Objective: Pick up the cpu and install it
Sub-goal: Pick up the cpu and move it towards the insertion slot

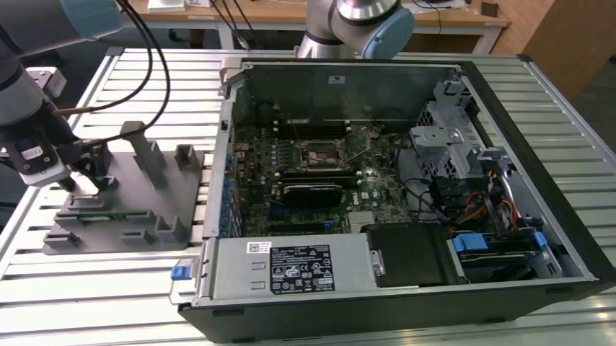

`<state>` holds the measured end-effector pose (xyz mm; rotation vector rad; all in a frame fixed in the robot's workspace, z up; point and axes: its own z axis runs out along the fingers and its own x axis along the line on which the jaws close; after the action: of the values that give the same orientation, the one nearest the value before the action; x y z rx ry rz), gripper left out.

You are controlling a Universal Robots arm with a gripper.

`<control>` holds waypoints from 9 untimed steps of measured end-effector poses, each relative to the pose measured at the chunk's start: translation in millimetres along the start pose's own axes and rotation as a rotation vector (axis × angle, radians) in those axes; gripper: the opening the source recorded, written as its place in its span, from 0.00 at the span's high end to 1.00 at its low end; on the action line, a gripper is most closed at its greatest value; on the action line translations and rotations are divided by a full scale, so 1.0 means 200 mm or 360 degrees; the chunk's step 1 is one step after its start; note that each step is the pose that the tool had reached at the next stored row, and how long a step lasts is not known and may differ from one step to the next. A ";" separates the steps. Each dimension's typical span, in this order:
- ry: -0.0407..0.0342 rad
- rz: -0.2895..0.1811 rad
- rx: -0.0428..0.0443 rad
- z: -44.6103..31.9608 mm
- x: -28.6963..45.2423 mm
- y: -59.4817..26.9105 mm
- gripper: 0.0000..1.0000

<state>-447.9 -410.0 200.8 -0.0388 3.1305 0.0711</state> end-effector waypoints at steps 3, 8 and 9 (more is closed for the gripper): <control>0.0000 0.0000 0.0000 -0.007 0.000 0.000 0.47; 0.0000 0.0000 0.0000 -0.025 0.000 0.001 0.47; 0.0000 0.0000 0.0000 -0.029 0.000 0.001 0.47</control>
<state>-447.9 -410.0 206.5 -0.0388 3.1305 0.0712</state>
